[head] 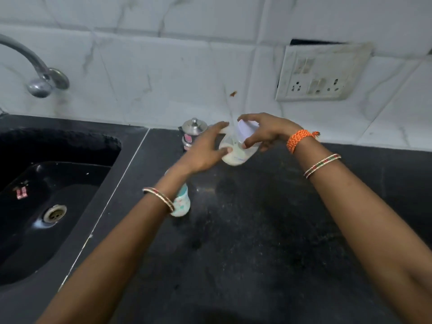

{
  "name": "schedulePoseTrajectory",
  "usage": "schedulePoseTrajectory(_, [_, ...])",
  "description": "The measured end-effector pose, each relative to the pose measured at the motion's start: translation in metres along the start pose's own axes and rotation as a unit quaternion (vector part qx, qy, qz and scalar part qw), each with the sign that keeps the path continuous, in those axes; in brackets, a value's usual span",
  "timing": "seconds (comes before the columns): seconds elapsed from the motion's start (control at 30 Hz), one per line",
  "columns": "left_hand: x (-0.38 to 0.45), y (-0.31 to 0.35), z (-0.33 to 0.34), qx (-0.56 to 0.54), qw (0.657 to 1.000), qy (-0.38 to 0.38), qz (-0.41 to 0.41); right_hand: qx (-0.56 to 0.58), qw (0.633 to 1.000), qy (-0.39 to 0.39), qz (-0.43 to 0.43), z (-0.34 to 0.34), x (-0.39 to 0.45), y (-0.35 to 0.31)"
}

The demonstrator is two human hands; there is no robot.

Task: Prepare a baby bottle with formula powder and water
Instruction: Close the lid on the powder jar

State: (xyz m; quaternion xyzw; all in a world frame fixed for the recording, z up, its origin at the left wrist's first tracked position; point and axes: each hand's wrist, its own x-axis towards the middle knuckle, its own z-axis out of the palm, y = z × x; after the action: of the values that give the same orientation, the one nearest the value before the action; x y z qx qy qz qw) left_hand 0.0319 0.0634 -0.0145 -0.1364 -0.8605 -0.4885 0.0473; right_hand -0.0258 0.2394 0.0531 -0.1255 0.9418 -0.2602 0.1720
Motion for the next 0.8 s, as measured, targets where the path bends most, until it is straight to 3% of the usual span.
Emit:
schedulePoseTrajectory(0.17, [0.034, -0.027, -0.063, -0.038, 0.995, 0.081, -0.039, -0.052, 0.998, 0.029, -0.012, -0.006, 0.058, -0.007])
schedulePoseTrajectory(0.3, [0.038, -0.062, -0.069, -0.024, 0.993, 0.073, -0.084, -0.113, 0.993, -0.011, -0.008, 0.003, 0.093, -0.012])
schedulePoseTrajectory(0.53, [0.038, -0.091, -0.063, -0.041, 0.988, 0.076, -0.128, -0.172, 0.985, 0.006, -0.003, 0.025, 0.119, -0.011])
schedulePoseTrajectory(0.63, [0.030, -0.090, -0.061, -0.062, 0.987, 0.076, -0.131, -0.196, 0.979, -0.020, 0.043, 0.029, 0.114, -0.010])
schedulePoseTrajectory(0.73, [0.013, -0.085, -0.062, -0.087, 0.984, 0.079, -0.137, -0.243, 0.965, 0.049, 0.087, 0.038, 0.091, -0.013])
schedulePoseTrajectory(0.8, [-0.004, -0.084, -0.063, -0.099, 0.980, 0.083, -0.148, -0.254, 0.962, 0.102, 0.021, 0.049, 0.062, -0.019])
